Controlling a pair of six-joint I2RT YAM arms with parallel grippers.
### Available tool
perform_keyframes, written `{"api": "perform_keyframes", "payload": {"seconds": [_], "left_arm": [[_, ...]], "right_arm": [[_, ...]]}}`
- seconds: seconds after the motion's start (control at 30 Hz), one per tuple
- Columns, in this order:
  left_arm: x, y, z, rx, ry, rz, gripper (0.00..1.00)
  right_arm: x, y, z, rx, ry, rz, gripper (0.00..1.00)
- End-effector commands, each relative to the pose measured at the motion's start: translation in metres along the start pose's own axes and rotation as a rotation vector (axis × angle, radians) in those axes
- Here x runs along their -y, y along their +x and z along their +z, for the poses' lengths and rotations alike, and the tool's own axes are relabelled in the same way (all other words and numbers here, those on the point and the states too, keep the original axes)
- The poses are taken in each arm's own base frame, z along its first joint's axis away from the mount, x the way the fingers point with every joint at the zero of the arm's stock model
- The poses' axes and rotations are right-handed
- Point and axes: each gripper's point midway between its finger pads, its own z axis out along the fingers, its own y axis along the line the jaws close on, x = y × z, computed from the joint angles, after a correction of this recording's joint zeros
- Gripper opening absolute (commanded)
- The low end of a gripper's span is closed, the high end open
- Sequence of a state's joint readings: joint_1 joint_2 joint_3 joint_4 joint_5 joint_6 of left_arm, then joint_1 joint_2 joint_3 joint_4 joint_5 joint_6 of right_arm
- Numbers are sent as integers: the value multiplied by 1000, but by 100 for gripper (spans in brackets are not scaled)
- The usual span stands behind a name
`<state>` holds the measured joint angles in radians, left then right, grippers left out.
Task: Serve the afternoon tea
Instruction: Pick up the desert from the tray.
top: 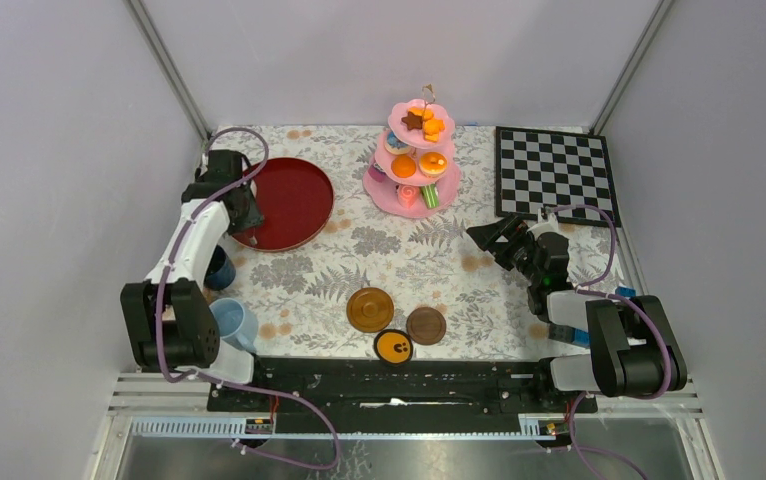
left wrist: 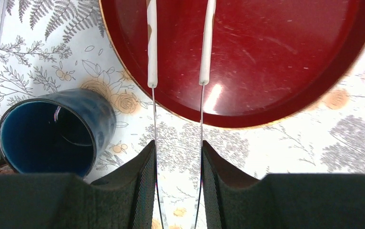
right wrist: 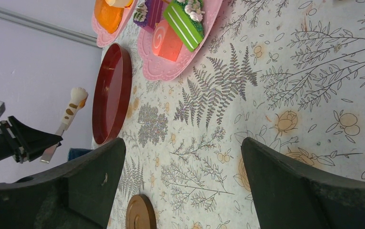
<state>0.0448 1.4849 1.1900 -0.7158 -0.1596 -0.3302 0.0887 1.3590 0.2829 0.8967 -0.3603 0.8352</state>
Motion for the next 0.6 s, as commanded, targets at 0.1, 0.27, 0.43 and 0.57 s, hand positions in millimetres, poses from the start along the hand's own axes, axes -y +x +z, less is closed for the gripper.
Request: {"api": "perform_keyframes", "payload": {"seconds": [0.1,0.27,0.43,0.57], "left_arm": [[70,-63,-96,230,251,27,20],[146,-69,-156,336,409,142,21],[208,-69,-194,396,542,199,21],[254,-59,-205,396,609,252,21]], "right_arm": [[-9,-8,1,26,-39,-15,98],[-9,-8,1,29,-38,-16,98],[-9,-8,0,29,-39,-17,98],[-9,-9,0,32,-38,-18,98]]}}
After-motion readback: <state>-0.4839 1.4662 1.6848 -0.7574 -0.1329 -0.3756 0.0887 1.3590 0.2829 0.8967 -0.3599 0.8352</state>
